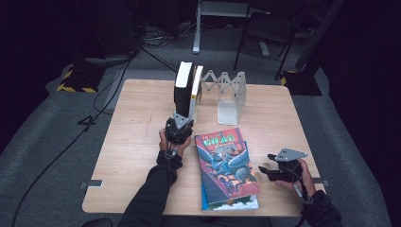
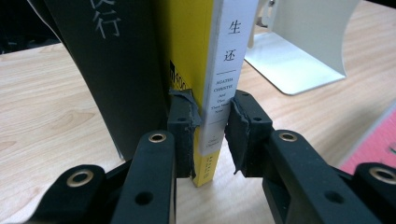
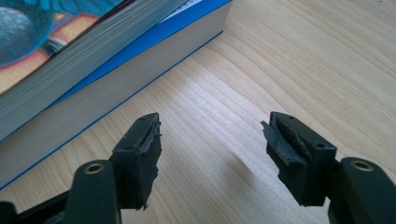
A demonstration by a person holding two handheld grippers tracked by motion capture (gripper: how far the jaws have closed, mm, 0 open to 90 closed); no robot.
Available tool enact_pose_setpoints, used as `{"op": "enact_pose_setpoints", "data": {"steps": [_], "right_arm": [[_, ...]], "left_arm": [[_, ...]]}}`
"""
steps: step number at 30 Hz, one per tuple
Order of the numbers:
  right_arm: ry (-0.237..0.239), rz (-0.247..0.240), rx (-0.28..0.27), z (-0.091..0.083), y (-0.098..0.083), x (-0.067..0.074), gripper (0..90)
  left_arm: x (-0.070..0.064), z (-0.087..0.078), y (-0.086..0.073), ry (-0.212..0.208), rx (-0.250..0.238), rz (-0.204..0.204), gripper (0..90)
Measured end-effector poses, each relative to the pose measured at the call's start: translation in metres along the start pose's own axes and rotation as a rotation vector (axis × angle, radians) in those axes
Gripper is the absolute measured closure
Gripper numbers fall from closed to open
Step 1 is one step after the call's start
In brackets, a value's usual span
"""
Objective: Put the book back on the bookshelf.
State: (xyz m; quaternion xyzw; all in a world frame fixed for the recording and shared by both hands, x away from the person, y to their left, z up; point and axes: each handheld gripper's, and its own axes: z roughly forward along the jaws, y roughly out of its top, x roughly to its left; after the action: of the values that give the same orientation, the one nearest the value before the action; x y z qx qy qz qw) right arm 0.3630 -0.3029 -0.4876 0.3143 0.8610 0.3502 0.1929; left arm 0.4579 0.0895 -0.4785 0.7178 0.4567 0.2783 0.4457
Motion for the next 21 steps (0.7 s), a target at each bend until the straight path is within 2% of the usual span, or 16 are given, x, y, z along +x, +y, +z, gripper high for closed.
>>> {"op": "enact_pose_setpoints", "data": {"steps": [6,10,16,21], "right_arm": [[-0.001,0.003,0.003,0.0,-0.001,-0.001,35.5],[-0.003,0.003,0.001,0.0,-0.001,0.0,35.5],[0.001,-0.002,0.009,0.001,-0.001,0.0,35.5],[-0.003,-0.005,0.009,0.001,-0.001,0.0,35.5]], "left_arm": [[0.005,0.01,0.005,0.043,-0.006,-0.074,73.6],[0.003,0.013,0.007,0.05,-0.004,-0.057,73.8],[0.002,0.017,0.008,0.053,-0.014,-0.078,73.6],[0.001,0.012,0.006,0.034,-0.021,-0.096,72.8]]}}
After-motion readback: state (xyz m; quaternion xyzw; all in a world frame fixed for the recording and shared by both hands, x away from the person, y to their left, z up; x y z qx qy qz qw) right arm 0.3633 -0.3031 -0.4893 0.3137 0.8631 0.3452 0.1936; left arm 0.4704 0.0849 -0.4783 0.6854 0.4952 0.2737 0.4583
